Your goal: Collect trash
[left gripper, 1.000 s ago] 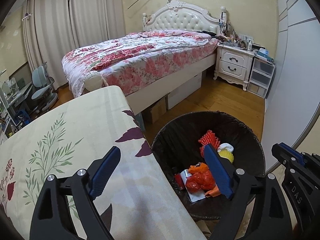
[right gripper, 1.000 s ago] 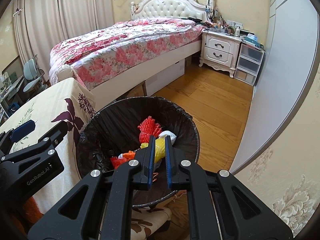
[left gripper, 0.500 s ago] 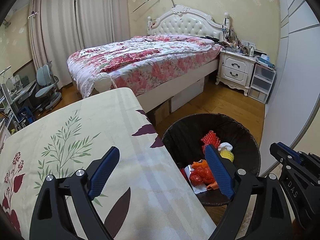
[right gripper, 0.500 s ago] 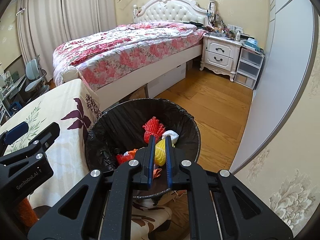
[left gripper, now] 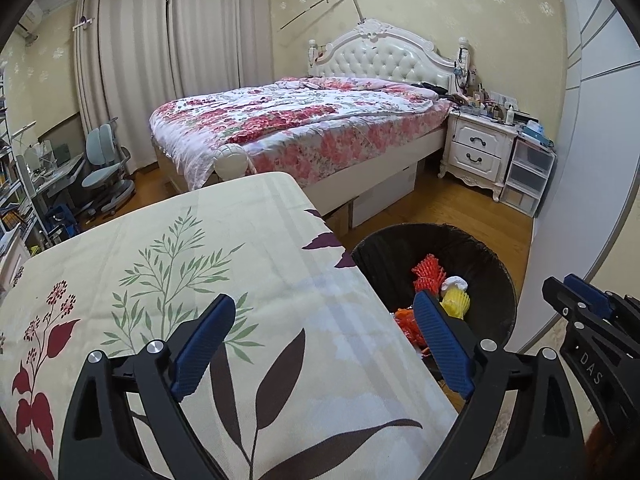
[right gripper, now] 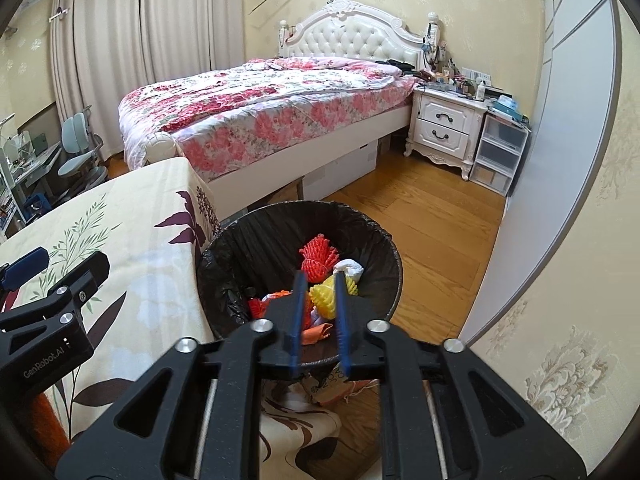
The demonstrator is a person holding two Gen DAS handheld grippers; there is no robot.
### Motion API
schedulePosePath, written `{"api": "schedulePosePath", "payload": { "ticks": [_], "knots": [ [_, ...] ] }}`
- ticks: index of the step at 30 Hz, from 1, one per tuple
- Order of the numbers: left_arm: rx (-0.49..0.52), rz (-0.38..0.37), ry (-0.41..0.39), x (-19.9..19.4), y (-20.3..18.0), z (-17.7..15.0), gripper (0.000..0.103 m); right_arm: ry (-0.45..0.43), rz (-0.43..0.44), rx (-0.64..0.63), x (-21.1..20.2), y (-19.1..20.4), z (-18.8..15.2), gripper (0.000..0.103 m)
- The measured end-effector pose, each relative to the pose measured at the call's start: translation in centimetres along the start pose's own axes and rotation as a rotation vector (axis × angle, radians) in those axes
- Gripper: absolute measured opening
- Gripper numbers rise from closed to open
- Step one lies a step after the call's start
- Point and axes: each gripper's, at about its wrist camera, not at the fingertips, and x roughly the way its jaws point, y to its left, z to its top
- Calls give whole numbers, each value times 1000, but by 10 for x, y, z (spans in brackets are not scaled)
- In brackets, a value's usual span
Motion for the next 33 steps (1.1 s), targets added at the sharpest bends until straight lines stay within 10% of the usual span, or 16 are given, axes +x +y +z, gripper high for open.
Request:
{"api": "schedulePosePath", "payload": {
  "ticks": [12, 33],
  "knots": [
    [-16, 30, -40, -32, 21, -11, 94, -62, -15, -31, -30, 13, -8, 76],
    [-52, 69, -93, -65, 46, -22, 96, -122, 4, -51, -68, 28, -12, 86]
  ]
}}
